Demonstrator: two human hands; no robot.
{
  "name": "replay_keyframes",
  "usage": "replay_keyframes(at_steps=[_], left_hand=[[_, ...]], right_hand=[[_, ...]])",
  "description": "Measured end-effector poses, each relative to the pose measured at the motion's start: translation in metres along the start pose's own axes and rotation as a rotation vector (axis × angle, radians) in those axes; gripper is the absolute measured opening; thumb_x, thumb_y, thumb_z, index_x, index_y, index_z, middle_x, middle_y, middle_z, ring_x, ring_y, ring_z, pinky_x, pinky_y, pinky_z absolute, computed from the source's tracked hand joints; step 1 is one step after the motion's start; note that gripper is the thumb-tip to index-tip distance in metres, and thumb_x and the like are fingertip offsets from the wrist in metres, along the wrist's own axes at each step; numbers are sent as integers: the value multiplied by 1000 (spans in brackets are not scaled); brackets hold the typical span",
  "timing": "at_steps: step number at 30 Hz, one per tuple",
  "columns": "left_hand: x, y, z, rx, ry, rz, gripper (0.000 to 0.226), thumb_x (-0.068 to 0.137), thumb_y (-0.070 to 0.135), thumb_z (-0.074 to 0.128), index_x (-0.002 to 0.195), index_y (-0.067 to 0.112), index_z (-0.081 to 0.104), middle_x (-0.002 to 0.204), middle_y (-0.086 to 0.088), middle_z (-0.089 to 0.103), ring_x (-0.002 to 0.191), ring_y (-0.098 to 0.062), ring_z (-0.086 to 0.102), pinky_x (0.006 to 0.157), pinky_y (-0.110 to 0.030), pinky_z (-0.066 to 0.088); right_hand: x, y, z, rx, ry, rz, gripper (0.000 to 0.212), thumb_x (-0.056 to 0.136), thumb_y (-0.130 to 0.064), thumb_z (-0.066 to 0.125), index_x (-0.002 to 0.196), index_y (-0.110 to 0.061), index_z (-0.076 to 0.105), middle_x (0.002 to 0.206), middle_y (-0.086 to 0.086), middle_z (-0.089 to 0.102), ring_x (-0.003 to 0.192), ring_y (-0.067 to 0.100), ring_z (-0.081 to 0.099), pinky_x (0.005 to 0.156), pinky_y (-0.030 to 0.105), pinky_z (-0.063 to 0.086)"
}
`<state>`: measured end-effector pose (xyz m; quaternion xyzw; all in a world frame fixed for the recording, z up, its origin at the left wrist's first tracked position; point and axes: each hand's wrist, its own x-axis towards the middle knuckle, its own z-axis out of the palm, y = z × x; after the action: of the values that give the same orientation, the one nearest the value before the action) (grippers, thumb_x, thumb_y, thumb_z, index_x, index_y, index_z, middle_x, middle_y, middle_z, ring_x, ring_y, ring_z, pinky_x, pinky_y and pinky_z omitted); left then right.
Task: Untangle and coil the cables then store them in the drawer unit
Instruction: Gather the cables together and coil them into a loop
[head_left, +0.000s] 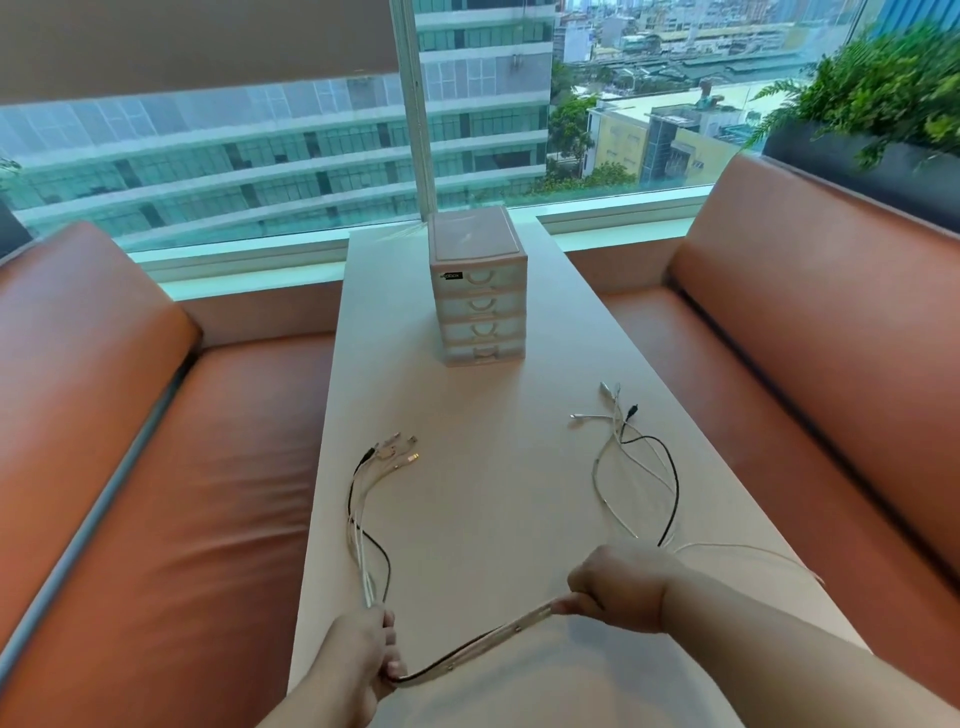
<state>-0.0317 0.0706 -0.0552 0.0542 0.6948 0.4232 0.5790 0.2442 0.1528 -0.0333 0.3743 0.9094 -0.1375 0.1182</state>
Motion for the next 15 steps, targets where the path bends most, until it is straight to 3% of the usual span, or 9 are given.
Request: replay_keyframes(at_steps=[7,11,15], left_hand=[[1,7,-2,107,35,22,36,99,11,25,65,16,34,39,8,19,27,-6,14,31,-11,16],[2,13,-8,154,76,56,34,99,11,28,66,16,36,41,6,21,30,-8,16,35,-11,19],[6,15,-16,188,139,70,37,98,12,30,62,18,33,37,7,20,24,-8,15,38,-7,18]], right_hand=[[-2,8,-12,-75,29,-18,99,58,-83,-4,93,-15,59,98,11,66,93,33,60,65,31,34],[-7,13,-22,-116,2,46,74,84,-77,20,96,-16,60,103,9,65,97,31,60,65,31,33],[-13,24,-31,-121,-11,107,66,85,-76,26,91,-20,59,99,5,65,88,27,58,64,31,35]])
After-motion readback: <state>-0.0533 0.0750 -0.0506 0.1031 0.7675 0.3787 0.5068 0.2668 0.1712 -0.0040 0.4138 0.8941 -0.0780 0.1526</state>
